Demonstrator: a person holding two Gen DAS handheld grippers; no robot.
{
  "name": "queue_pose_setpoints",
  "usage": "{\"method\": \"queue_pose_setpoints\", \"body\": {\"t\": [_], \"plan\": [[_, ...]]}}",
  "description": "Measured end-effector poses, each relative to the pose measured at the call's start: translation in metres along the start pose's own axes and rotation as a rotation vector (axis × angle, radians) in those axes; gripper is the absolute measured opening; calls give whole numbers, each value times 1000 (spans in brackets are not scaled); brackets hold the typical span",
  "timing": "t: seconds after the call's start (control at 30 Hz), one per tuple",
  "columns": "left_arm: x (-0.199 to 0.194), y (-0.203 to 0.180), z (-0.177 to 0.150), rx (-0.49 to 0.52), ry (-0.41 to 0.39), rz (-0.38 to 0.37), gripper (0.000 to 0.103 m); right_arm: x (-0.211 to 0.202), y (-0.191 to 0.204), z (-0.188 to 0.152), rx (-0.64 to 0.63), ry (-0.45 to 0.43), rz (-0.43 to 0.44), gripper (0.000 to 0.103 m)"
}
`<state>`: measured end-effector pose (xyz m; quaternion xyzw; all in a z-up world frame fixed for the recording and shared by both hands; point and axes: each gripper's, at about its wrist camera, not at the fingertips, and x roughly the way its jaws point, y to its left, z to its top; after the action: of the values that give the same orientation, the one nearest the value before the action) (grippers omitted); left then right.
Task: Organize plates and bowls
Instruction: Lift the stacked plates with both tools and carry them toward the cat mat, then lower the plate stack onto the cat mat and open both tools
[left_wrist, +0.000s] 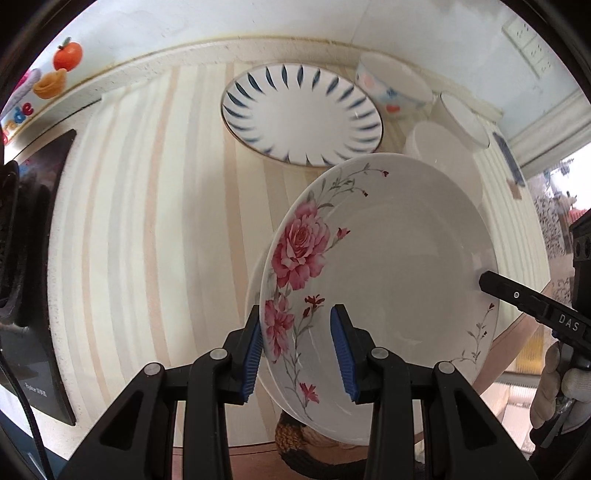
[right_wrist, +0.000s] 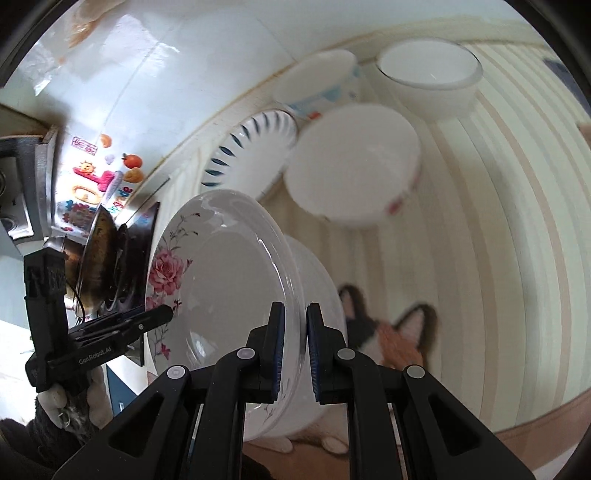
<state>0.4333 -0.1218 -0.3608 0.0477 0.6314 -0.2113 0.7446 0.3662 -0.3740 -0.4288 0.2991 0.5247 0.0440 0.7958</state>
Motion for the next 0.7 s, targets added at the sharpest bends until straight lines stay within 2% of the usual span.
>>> {"method": "queue_pose_setpoints", "body": {"t": [0.27,0.7], "plan": [[11,1,-6,9,40,31,33,13,-18,-18,38,33,8,14],[23,-1,-8,-9,73,36,33,23,-13,-9,25,66,-2,14]]}}
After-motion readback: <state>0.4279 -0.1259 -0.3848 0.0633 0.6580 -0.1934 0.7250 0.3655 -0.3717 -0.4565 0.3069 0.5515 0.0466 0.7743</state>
